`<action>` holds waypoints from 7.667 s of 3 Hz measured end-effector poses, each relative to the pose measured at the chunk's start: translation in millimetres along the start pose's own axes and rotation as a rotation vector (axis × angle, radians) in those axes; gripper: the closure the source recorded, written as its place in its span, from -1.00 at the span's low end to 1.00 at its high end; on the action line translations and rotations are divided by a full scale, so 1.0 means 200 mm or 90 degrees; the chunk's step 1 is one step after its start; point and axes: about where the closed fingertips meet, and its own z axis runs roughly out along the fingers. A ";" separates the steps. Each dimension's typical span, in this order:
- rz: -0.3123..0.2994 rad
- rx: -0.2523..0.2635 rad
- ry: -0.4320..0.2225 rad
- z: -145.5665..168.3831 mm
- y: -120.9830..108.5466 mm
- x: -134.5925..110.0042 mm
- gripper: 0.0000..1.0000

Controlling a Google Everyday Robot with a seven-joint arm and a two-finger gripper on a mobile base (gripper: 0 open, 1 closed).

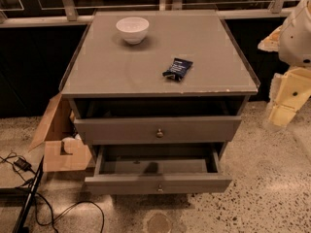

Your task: Close middle drawer

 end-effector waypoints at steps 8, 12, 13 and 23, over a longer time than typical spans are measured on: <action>0.114 -0.037 -0.206 1.11 0.15 0.25 1.00; 0.163 -0.122 -0.248 1.98 0.63 0.54 1.00; 0.136 -0.125 -0.256 2.11 0.68 0.54 1.00; -0.073 0.090 -0.391 2.99 0.34 0.15 1.00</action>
Offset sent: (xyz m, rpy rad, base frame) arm 0.0000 0.0000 0.0000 0.0000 0.0000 0.0000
